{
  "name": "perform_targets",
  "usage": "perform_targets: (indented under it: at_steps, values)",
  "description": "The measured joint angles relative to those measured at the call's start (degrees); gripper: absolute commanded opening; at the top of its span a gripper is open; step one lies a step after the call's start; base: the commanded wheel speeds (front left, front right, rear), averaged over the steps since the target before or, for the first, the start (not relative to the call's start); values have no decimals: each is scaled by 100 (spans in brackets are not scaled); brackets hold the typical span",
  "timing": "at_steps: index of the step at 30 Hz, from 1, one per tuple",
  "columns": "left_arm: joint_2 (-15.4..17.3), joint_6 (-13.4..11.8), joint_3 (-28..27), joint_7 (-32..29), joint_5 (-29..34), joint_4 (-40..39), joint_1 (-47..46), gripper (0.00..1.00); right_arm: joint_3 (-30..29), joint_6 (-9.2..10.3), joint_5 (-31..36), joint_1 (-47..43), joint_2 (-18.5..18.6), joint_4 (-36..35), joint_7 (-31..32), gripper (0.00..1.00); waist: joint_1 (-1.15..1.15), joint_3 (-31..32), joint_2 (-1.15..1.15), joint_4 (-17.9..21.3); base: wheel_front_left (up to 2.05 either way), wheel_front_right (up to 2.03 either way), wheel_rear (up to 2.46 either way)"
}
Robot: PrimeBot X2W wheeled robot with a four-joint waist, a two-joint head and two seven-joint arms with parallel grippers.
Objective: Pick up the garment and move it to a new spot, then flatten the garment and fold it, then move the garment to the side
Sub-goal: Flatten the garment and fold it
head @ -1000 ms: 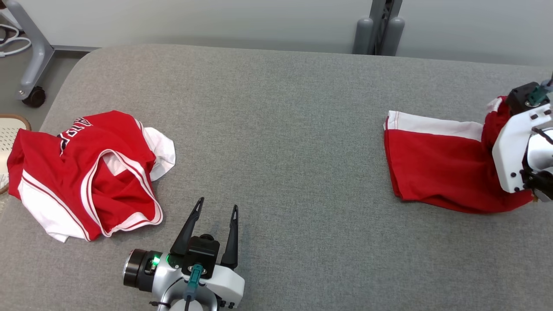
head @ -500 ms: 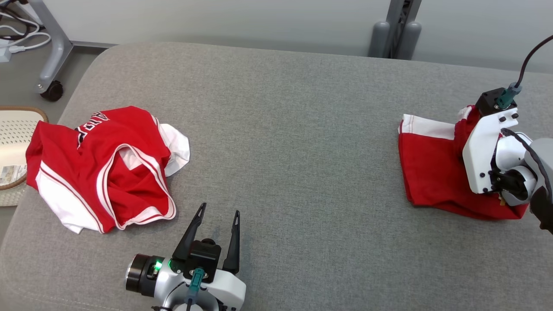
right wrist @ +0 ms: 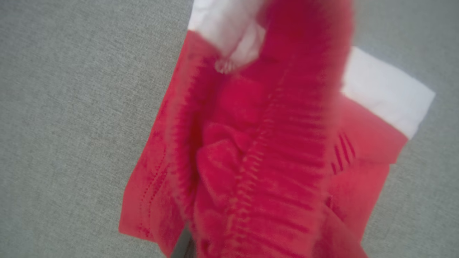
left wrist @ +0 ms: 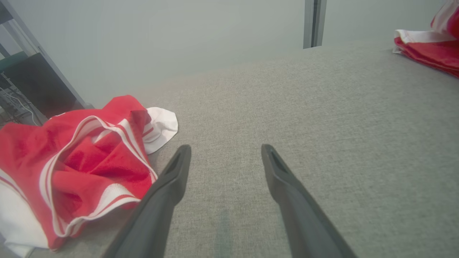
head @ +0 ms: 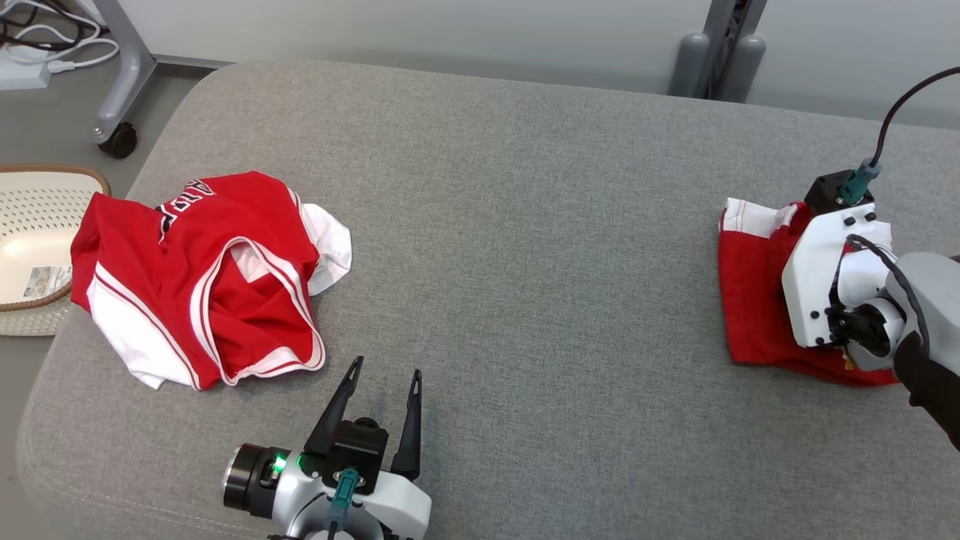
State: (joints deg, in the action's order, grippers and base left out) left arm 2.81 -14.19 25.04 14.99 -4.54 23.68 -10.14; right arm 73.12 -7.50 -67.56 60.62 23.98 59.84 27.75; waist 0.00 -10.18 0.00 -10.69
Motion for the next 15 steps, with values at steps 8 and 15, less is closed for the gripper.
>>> perform_targets:
  at_steps: [8,15]
  values:
    - [0,-16,16,0,-31,48,-7,100,-11,0,27,-2,-85,-34,-314,100,0,15,0,10,0,0,0]
    - [0,-16,-21,0,-30,91,-5,100,-107,0,-236,36,-205,-221,-602,100,0,148,0,104,0,0,0]
